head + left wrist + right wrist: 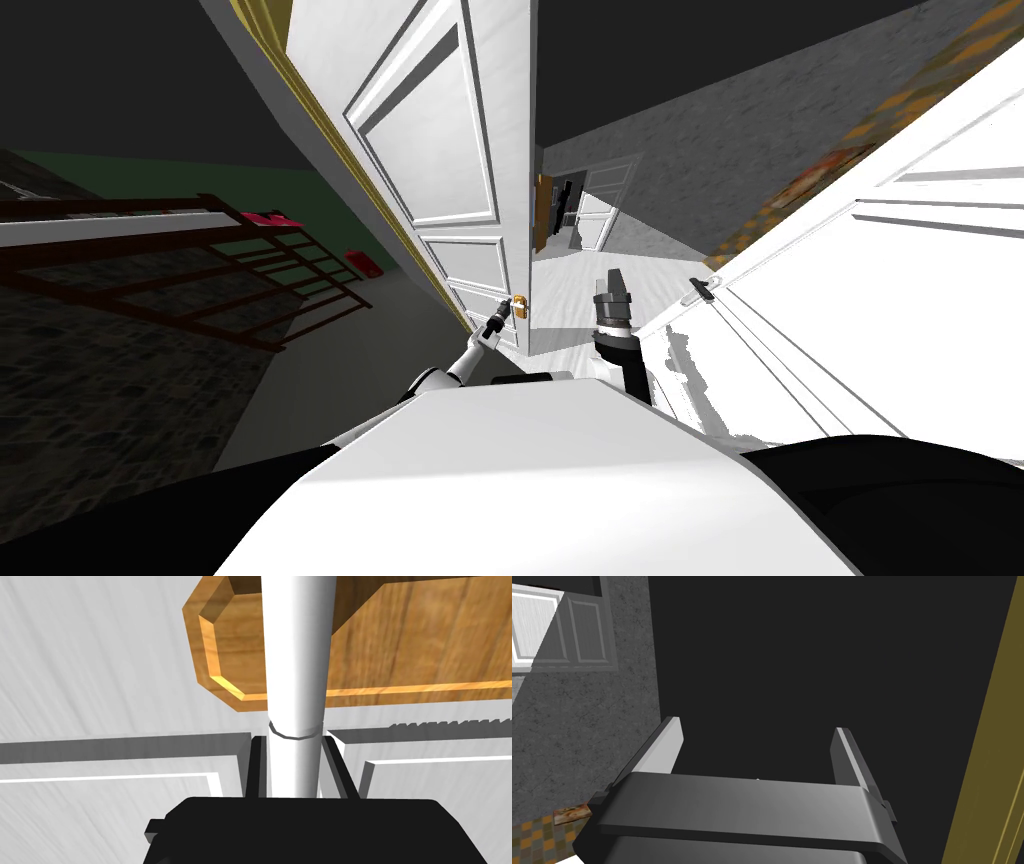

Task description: Push the door open

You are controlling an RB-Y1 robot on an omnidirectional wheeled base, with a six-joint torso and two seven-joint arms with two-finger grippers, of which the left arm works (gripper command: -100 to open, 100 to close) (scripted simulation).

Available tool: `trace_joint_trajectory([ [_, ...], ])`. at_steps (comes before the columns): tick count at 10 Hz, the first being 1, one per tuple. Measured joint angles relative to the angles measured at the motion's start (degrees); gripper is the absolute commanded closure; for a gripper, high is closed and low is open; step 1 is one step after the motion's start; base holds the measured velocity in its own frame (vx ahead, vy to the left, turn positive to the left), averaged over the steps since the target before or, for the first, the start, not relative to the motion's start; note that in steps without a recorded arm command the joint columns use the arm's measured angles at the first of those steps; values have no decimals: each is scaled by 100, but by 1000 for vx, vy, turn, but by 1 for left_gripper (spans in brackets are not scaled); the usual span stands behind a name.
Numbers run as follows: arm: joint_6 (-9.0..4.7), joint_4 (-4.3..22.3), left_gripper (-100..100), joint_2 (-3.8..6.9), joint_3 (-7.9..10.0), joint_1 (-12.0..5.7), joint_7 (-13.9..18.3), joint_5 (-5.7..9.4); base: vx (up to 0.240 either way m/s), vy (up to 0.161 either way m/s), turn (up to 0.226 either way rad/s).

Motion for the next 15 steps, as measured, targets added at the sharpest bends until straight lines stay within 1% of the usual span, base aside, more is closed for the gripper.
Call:
trace_joint_trajectory([
  [1, -93, 187, 100, -59, 106, -64, -77, 17, 154, -150, 40],
  [2, -87, 151, 100, -27, 168, -25, -115, 33, 111, -168, 86],
  [3, -78, 145, 100, -12, 231, -27, -139, 48, 93, -128, 52],
  [4, -111, 171, 100, 5, 286, -29, -160, 63, 82, -95, 50],
  [5, -166, 301, 100, -24, 365, -91, -203, 81, 95, -155, 54],
  [6, -206, 434, 100, -15, 456, -160, -232, 108, 87, -128, 54],
  [7, -180, 392, 100, 0, 494, -135, -246, 117, 54, -33, 5],
  [8, -128, 282, 100, 14, 499, -86, -251, 115, 115, -79, 51],
  [9, 51, -1, 100, 53, 518, 61, -249, 119, 117, -112, 77],
  [10, 54, 87, 100, 37, 585, 16, -281, 136, 71, -96, 41],
  [11, 21, 128, 100, 12, 651, 2, -331, 146, 96, -136, 61],
  [12, -75, 333, 100, -24, 757, -88, -392, 171, 102, -163, 63],
  [13, -84, 316, 100, 9, 805, -66, -403, 186, 131, -160, 75],
  [14, -92, 338, 100, 13, 875, -57, -422, 205, 140, -181, 81],
  [15, -122, 428, 100, -5, 974, -96, -469, 228, 146, -197, 66],
])
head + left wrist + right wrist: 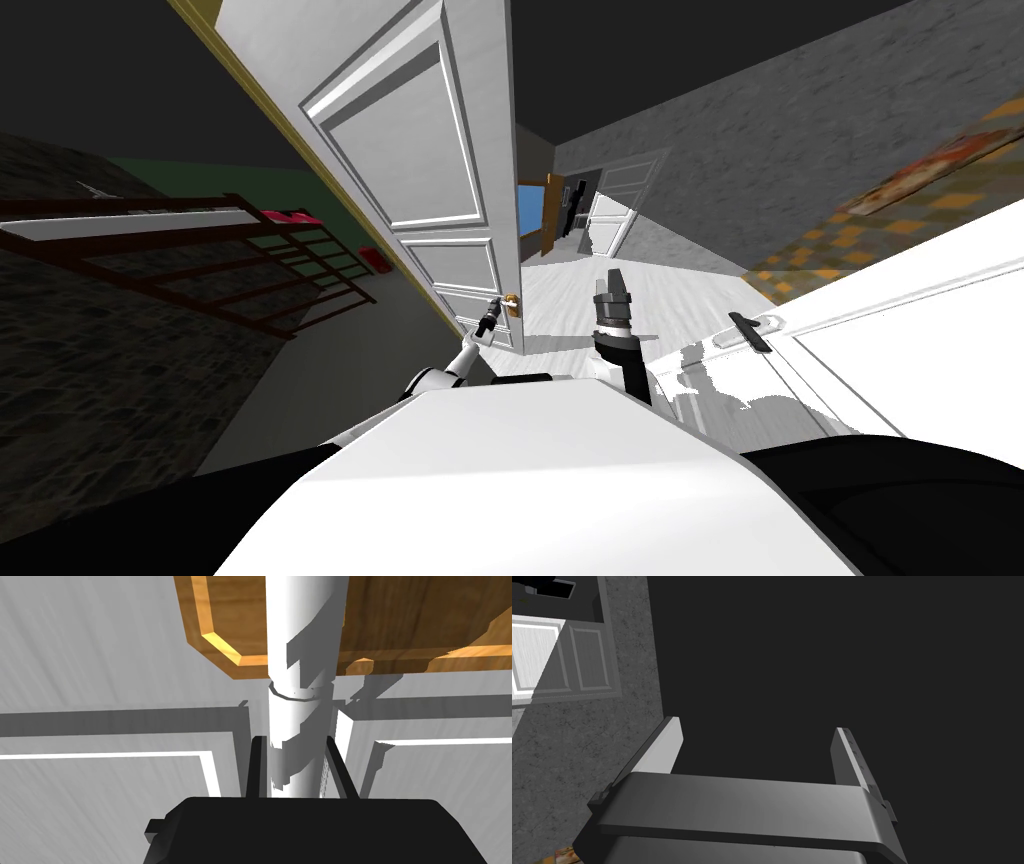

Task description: Push the door open

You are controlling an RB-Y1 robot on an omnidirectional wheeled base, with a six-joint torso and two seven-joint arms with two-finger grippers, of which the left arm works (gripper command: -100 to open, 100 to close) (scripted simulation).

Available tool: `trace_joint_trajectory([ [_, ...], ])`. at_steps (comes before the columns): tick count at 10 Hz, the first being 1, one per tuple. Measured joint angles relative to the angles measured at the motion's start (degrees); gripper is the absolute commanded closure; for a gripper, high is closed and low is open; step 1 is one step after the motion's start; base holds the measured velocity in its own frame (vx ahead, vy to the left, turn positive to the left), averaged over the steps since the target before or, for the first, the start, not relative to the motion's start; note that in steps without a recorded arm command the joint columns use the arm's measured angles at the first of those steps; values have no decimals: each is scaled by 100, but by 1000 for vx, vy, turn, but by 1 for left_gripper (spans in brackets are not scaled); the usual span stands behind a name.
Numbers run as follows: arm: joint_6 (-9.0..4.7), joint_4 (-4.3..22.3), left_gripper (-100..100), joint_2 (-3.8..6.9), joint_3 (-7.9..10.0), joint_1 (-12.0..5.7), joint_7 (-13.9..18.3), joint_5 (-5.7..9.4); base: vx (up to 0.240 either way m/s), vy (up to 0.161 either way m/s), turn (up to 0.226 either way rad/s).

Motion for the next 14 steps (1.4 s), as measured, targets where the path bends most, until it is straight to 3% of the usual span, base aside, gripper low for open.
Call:
trace_joint_trajectory([
  [1, -2, 22, 100, 7, 84, -12, -33, 22, 91, -148, 60],
  [2, 100, -201, 100, 40, 104, 79, -36, 24, 71, -153, 62],
  [3, 130, -208, 100, 34, 174, 55, -59, 40, 98, -192, 69],
  [9, 38, 61, 100, 84, 486, 21, -188, 120, 125, -111, 60],
  [11, 208, -273, 100, 130, 536, 186, -204, 133, 148, -99, 37],
  [14, 79, -1, 100, 132, 719, 8, -292, 183, 160, -102, 50],
])
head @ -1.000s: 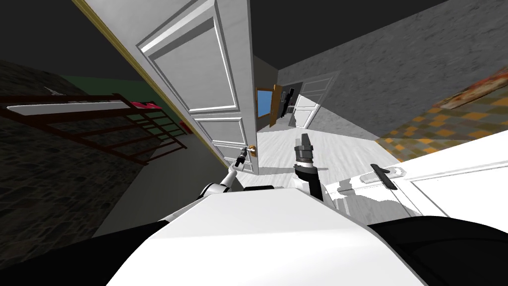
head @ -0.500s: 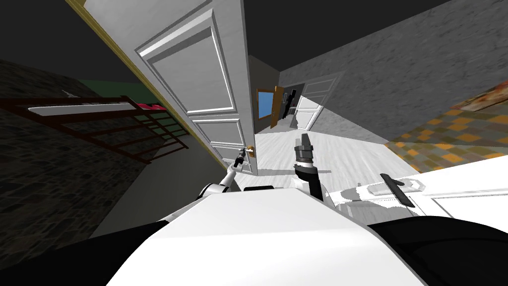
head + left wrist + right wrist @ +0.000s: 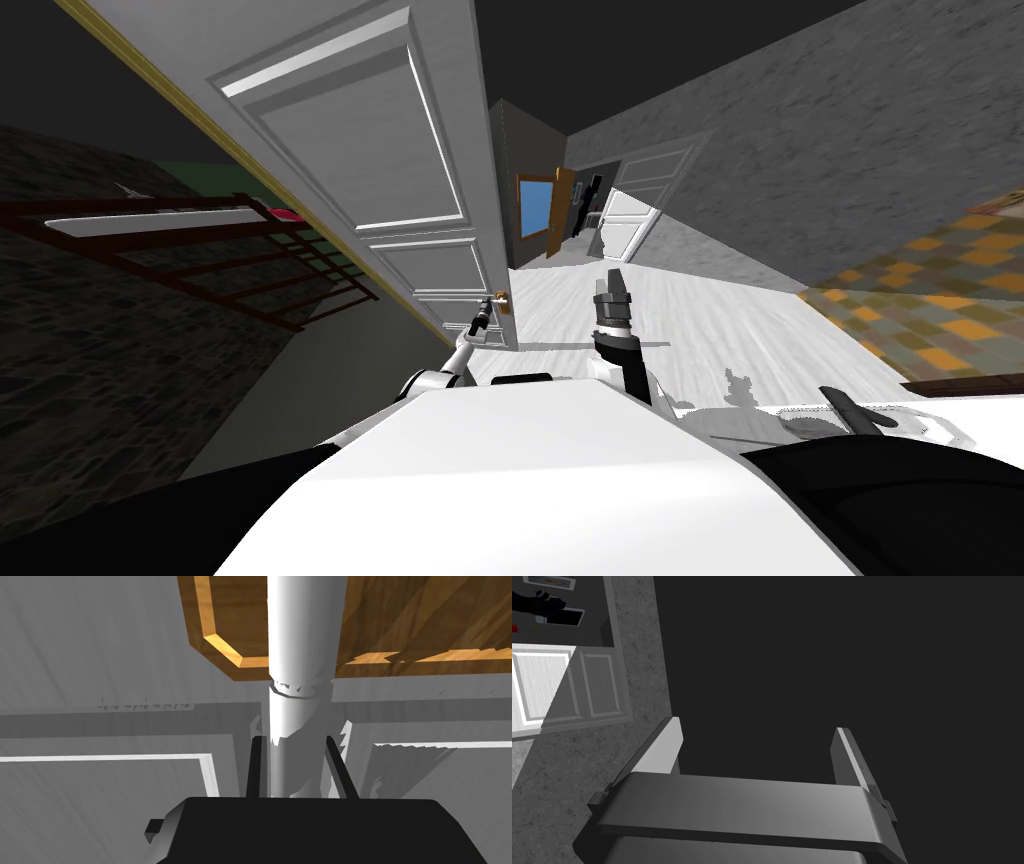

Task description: Push the door open

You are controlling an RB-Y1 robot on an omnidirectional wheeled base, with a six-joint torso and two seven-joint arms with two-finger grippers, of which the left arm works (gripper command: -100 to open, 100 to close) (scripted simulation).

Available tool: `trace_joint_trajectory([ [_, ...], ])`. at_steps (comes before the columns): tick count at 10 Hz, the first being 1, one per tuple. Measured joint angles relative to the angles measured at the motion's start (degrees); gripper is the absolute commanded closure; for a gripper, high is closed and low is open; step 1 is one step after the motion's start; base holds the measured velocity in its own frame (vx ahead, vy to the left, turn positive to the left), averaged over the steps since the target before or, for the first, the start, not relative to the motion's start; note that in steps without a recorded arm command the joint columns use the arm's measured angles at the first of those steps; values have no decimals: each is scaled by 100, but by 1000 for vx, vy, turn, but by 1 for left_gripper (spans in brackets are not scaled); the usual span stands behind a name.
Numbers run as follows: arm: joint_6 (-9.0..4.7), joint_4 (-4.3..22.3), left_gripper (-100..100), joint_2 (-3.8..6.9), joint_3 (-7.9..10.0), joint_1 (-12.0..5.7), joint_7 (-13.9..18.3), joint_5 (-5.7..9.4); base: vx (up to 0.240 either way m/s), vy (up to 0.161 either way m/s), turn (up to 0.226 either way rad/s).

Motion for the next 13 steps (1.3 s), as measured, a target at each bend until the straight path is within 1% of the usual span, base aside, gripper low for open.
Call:
trace_joint_trajectory([
  [1, 11, -22, 100, 26, 37, 34, -3, 14, 177, -143, 63],
  [2, -52, 105, 100, 35, 126, -10, -38, 37, 128, -130, 79],
  [3, -68, 159, 100, 34, 211, -57, -87, 58, 78, -85, 31],
  [5, 65, -116, 100, 78, 262, 86, -96, 72, 147, -134, 67],
  [6, 115, -134, 100, 98, 315, 105, -110, 88, 152, -169, 89],
  [8, -11, 68, 100, 162, 483, 45, -155, 139, 168, -182, 104],
  [9, -23, 63, 100, 165, 582, 60, -212, 160, 186, -173, 88],
  [10, 20, -36, 100, 172, 665, 127, -260, 177, 166, -160, 75],
  [11, 17, 14, 100, 214, 739, 99, -276, 203, 148, -129, 62],
  [12, 17, -13, 100, 235, 801, 116, -293, 219, 174, -147, 66],
  [13, 50, -68, 100, 253, 856, 152, -313, 233, 167, -173, 91],
])
